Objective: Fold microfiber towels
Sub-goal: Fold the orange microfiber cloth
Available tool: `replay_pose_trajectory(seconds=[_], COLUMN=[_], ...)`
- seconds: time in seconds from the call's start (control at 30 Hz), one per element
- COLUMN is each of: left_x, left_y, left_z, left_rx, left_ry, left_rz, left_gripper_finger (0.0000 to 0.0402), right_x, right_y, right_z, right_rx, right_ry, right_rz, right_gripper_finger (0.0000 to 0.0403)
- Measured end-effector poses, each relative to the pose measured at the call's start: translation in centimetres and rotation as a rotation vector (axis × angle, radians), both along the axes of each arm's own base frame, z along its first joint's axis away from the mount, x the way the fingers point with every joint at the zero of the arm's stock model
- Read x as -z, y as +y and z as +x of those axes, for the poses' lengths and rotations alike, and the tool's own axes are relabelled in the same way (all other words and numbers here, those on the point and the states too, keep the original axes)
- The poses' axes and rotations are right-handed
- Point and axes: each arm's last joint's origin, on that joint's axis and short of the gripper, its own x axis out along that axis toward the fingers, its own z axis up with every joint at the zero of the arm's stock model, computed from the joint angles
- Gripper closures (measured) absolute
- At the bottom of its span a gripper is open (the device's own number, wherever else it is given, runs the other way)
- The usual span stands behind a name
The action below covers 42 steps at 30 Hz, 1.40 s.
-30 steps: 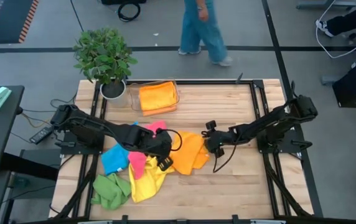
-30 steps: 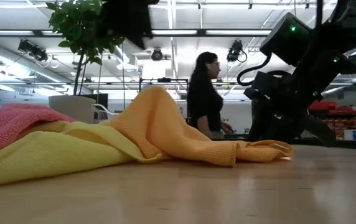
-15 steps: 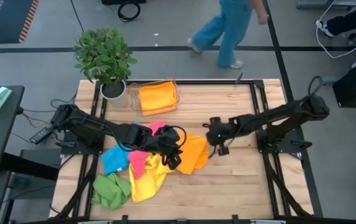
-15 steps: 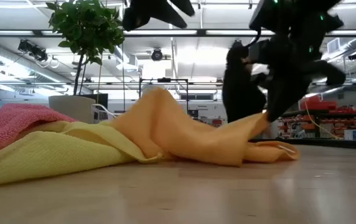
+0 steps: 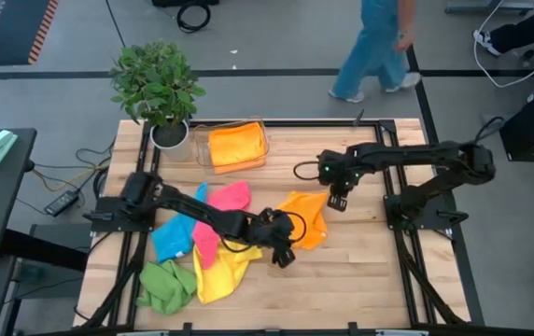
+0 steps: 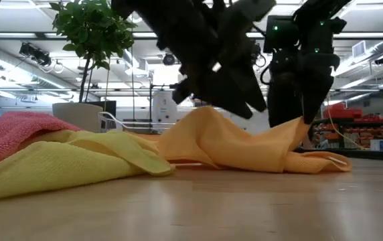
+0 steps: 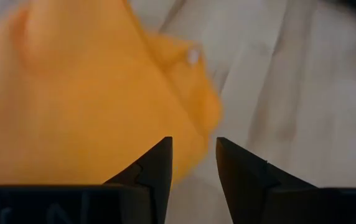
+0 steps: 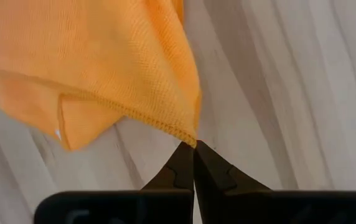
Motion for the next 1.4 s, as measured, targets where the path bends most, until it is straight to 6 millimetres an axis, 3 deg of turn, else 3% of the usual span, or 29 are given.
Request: replay_pose_trajectory(seconds=[0.17, 0.3, 0.63, 0.73, 0.87, 0.97, 1.13, 1.3, 1.4], left_x=[2.3, 3.8, 5.2, 5.5, 5.1, 2.5, -6.0, -14.5, -17.6], left_y=[-1.5, -2.0, -0.3, 0.0, 0.0, 0.0, 1.3, 4.1, 6.0], left_z=[0.7, 0.7, 0.8, 0.9, 0.8, 0.5, -1.7, -5.8, -8.0], left_rx=[0.049, 0.127, 0.130, 0.132, 0.130, 0.119, 0.106, 0.093, 0.125], left_ry=[-0.016, 0.019, 0.109, 0.123, 0.116, 0.062, -0.071, -0.217, -0.273], left_rz=[0.030, 0.212, 0.329, 0.319, 0.311, 0.291, 0.284, 0.315, 0.275], left_gripper_finger=[0.0282, 0.0276, 0.0258, 0.0287, 0.0380, 0.0388, 0.0395, 0.0396, 0.0394], right_x=[0.1, 0.0, 0.0, 0.0, 0.0, 0.0, -1.2, -6.2, -9.6], right_y=[-1.1, -1.3, -1.3, -1.3, -1.3, -1.3, -1.3, 0.0, 1.9], right_z=[-0.3, -0.2, -0.2, -0.2, -0.2, -0.4, -1.9, -3.8, -4.7], right_rx=[0.034, 0.018, -0.009, -0.010, -0.010, -0.007, 0.022, 0.103, 0.145], right_ry=[-0.015, -0.033, -0.040, -0.040, -0.039, -0.026, -0.020, -0.211, -0.350], right_rz=[0.025, 0.039, 0.055, 0.055, 0.055, 0.060, 0.063, 0.049, 0.055], right_gripper_finger=[0.0398, 0.0398, 0.0398, 0.0398, 0.0398, 0.0398, 0.0398, 0.0399, 0.0400])
